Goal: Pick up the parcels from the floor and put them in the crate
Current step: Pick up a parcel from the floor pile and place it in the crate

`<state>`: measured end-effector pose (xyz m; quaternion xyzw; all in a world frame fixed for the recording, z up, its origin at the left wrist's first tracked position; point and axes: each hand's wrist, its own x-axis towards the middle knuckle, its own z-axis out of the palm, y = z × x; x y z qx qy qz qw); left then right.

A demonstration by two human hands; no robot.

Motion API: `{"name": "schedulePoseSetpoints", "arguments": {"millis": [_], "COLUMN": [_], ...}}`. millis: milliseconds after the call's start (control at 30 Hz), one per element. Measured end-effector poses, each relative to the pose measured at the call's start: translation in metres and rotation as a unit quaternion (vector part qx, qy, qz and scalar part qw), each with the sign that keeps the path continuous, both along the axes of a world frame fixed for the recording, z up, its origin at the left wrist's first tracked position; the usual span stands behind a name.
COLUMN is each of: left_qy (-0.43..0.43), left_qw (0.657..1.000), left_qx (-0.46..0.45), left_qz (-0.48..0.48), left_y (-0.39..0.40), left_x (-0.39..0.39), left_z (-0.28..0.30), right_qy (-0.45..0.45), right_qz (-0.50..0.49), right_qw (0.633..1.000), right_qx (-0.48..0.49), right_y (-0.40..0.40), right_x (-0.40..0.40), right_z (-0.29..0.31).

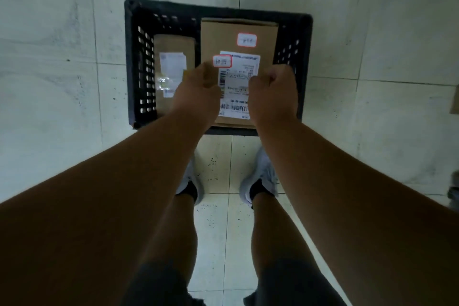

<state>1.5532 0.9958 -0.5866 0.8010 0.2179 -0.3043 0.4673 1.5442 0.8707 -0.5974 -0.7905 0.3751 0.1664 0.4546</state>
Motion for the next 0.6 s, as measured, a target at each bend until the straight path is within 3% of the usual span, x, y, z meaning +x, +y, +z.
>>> {"name": "schedulePoseSetpoints", "arguments": {"millis": [200, 333, 500, 600], "left_qy": [0.054, 0.114, 0.103, 0.160], "left_qw": [0.989, 0.982, 0.933, 0.937], "left_qx": [0.066, 0.075, 0.156, 0.128], "left_qz": [-0.117, -0.128, -0.307, -0.283], "left_y": [0.003, 0.003, -0.002, -0.005], "left_x": [0.007, 0.015, 0.023, 0.024], "left_z": [-0.142, -0.214, -0.266, -0.264], "right_qy": [0.064, 0.086, 0.107, 0.148], "right_qz": [0.073, 0.102, 0.116, 0.144], "right_qw": [0.995, 0.990, 0.983, 0.972], "right_qx": [-0.004, 0.039, 0.090, 0.109], "right_y": [-0.001, 0.007, 0.008, 0.010], "right_x": [0.009, 0.014, 0.024, 0.031], "right_z": [-0.124, -0.186, -0.233, -0.251]}}
